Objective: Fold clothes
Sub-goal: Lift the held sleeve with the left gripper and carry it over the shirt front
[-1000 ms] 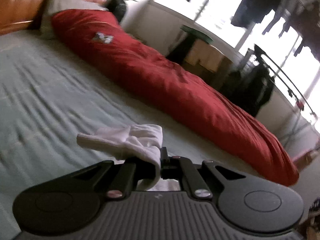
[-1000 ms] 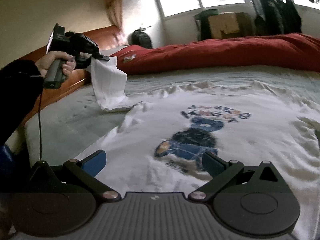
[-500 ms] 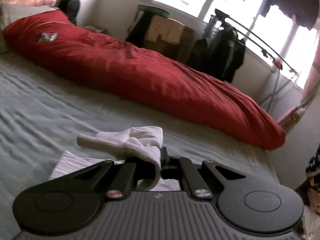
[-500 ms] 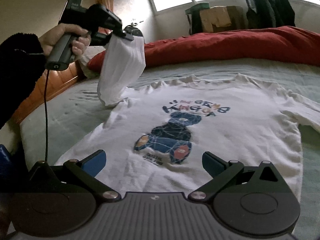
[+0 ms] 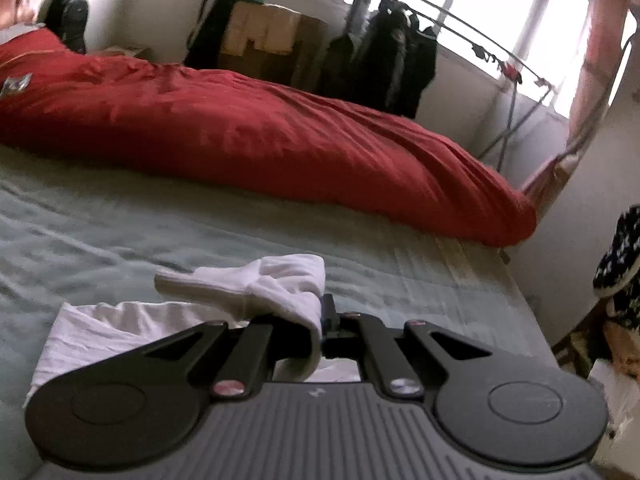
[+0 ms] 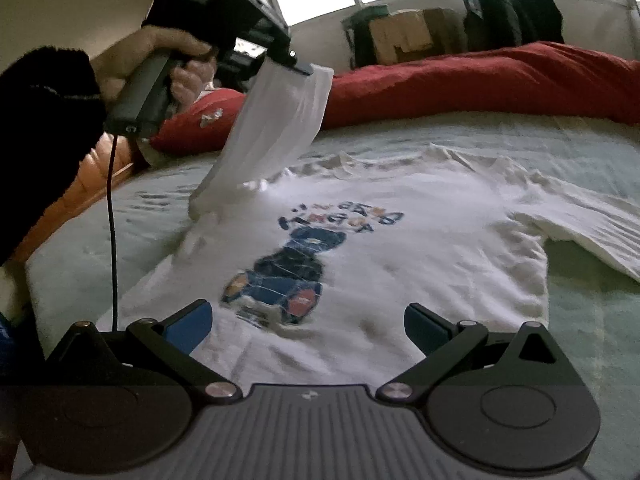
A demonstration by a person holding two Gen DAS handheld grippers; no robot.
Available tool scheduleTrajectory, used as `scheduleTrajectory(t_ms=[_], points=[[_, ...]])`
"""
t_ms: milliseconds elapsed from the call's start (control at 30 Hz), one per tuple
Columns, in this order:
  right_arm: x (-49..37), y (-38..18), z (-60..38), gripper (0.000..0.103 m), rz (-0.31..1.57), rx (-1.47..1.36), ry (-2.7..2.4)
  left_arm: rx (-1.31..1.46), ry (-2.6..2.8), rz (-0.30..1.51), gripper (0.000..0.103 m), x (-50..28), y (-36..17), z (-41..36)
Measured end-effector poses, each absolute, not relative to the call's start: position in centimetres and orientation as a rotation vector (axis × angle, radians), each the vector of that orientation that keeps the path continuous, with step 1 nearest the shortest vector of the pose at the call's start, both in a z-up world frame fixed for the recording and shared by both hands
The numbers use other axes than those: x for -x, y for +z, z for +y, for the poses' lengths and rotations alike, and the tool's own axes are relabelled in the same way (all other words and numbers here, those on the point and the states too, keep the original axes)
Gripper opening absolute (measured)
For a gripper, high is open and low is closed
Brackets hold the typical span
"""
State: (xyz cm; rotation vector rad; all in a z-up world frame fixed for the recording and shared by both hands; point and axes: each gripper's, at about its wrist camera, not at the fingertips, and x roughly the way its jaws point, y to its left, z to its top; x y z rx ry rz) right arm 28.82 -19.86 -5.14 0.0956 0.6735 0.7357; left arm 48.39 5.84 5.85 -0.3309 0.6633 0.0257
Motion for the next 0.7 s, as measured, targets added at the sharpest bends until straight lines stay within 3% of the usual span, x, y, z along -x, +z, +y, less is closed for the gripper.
scheduleTrajectory(t_ms=[700], points=[[-29.5,-6.5,-19.9,0.103,0.758,-0.023,0.663,0.187,-0.076,0.786,0.002,-53.0,0.7,-2.5]])
